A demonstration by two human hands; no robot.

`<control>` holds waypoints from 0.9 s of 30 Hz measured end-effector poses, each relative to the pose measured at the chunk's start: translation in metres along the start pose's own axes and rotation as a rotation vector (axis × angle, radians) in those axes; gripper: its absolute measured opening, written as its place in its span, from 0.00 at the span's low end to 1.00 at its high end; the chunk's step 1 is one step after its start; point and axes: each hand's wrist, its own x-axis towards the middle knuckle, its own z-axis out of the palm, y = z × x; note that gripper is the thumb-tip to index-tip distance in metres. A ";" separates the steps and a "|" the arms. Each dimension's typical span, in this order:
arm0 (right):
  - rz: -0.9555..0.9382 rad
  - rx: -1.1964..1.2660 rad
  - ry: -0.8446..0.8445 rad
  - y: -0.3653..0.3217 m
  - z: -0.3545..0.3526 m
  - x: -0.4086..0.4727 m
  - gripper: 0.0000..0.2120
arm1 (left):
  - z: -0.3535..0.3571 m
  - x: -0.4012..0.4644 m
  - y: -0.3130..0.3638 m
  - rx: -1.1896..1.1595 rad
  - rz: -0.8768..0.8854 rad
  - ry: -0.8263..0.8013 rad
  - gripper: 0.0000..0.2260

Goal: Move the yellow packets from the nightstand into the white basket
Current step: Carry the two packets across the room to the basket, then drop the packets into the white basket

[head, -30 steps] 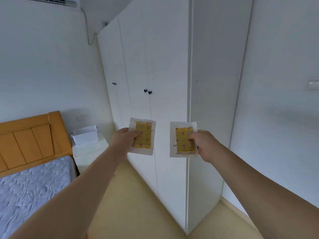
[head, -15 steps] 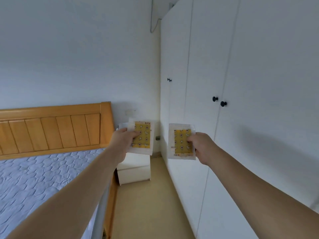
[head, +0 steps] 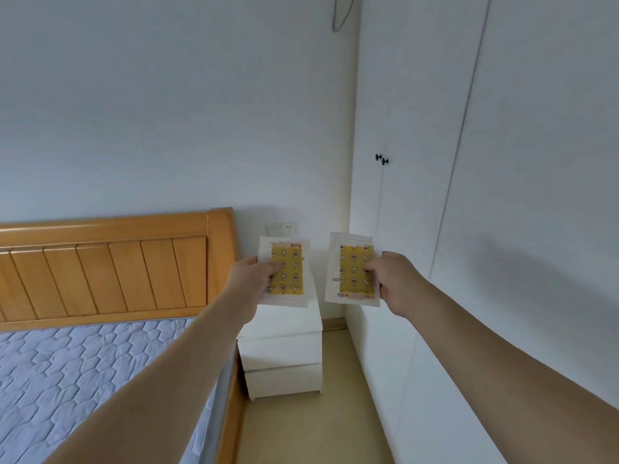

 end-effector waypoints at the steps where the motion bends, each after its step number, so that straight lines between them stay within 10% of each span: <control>1: 0.012 0.008 -0.015 0.000 0.006 0.026 0.12 | 0.004 0.025 0.000 0.008 -0.009 0.014 0.08; 27: 0.219 -0.207 -0.031 0.040 0.198 0.637 0.09 | 0.005 0.638 -0.017 0.220 -0.283 0.109 0.10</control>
